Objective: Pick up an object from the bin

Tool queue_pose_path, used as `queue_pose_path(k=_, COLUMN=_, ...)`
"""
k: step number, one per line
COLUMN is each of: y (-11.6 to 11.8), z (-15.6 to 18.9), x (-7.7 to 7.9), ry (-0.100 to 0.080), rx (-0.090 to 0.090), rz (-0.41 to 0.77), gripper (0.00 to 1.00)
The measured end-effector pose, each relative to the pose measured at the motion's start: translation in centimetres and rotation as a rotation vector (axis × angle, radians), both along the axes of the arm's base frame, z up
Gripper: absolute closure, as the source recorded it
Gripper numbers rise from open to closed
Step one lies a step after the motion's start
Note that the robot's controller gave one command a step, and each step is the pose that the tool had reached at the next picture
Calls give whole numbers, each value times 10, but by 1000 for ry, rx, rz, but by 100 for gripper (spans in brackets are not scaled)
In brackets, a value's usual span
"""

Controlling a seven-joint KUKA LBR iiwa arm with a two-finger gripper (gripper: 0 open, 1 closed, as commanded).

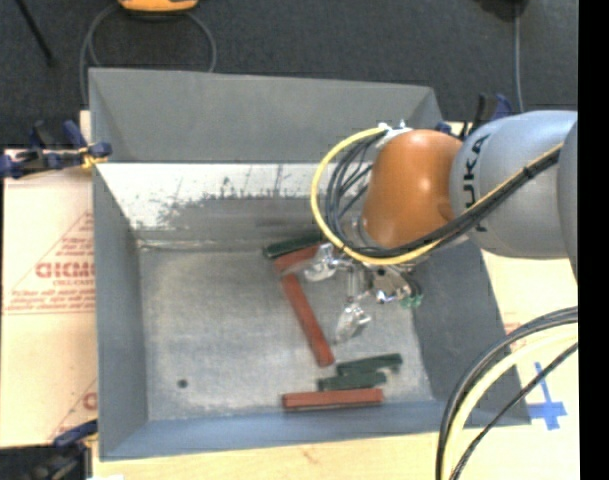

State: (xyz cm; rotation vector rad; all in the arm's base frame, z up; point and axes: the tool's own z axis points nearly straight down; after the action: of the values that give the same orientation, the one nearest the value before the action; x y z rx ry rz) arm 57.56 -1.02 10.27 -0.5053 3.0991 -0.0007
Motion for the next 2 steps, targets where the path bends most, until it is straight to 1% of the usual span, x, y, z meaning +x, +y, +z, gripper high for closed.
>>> queue_pose_path(k=1, y=-3, z=-23, x=-46, ry=-11, rx=-1, rz=76, gripper=100)
queue_pose_path(k=2, y=-2, z=-25, x=-44, ry=-24, rx=1, rz=77, gripper=0)
